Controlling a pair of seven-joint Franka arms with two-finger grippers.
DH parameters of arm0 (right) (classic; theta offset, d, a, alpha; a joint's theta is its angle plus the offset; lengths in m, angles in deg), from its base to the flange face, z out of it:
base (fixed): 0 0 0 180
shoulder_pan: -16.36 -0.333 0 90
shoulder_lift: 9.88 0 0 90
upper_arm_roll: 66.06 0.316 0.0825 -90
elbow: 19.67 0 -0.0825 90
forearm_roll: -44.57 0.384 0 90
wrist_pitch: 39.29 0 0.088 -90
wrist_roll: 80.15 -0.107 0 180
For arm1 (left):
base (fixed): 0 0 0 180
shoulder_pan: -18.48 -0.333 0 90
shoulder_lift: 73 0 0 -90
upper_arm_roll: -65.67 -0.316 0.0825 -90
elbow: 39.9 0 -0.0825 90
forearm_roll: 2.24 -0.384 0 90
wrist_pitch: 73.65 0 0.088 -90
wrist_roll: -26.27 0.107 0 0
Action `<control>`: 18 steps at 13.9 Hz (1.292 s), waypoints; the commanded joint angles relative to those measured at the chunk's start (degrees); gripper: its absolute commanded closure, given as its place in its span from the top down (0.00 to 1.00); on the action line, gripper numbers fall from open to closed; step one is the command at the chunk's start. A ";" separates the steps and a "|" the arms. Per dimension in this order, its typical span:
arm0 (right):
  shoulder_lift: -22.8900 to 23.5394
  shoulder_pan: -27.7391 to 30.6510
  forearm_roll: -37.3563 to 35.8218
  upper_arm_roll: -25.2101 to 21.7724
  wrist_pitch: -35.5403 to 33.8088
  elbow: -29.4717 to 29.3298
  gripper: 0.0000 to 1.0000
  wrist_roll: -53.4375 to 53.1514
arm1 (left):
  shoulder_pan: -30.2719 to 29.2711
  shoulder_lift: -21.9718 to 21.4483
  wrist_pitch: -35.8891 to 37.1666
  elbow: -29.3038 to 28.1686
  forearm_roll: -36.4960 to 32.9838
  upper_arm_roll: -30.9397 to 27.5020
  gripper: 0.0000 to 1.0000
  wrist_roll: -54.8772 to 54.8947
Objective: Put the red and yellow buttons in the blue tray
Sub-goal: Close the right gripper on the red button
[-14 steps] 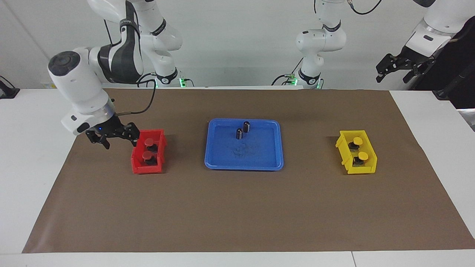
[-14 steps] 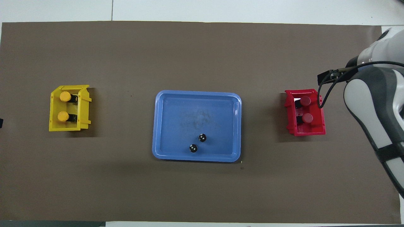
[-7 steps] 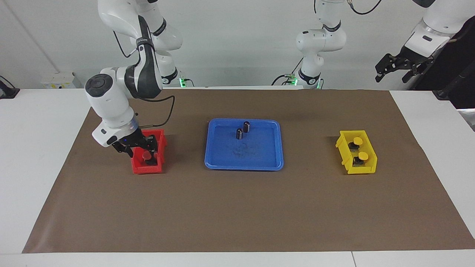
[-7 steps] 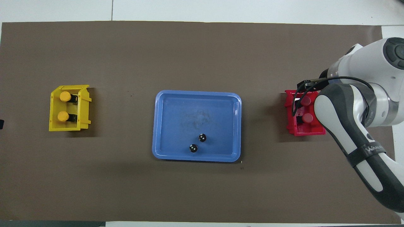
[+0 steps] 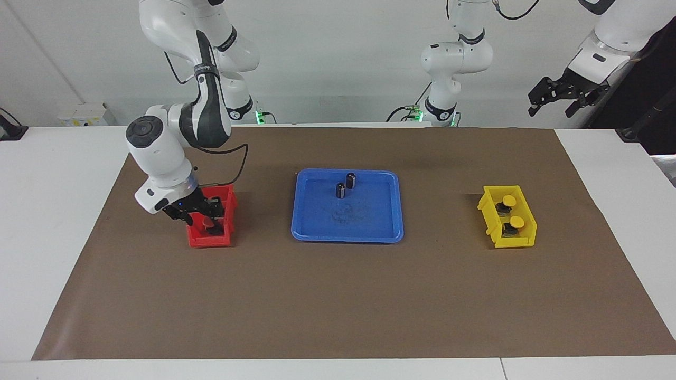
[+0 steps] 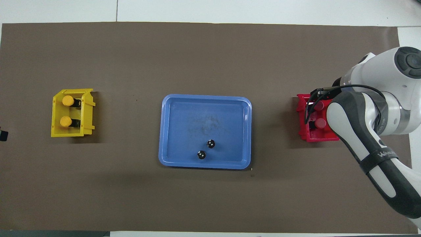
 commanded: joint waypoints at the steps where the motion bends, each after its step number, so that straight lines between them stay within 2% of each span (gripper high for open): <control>1: -1.41 0.64 0.70 0.43 2.14 2.71 0.69 0.46 | 0.08 -1.86 -1.41 -2.31 -1.35 0.03 1.00 -0.28; 10: -2.73 0.64 0.70 0.43 6.63 7.37 0.68 0.54 | -0.10 -3.97 -4.66 -6.62 -1.35 -0.15 1.00 -0.01; 13: -2.73 0.64 0.70 0.43 6.80 7.81 0.63 0.54 | -0.62 -4.05 -5.62 -7.40 -1.35 -0.15 1.00 -0.28; 15: -2.82 0.72 0.70 0.43 7.68 8.42 0.52 0.98 | -0.98 -5.10 -13.66 -13.26 -1.35 0.03 1.00 -0.36; 16: -2.82 0.55 0.70 0.43 7.68 8.42 0.40 1.16 | -0.72 -4.85 -18.67 -15.91 -1.35 0.11 1.00 -0.36; 17: -2.82 0.55 0.61 0.43 7.07 7.99 0.29 1.16 | -0.71 -4.32 -21.59 -17.50 -1.35 0.11 0.95 -0.28; 18: -2.82 0.20 0.61 0.43 5.93 6.94 0.25 1.16 | -0.80 -3.01 -24.58 -18.30 -1.35 0.11 0.92 -0.19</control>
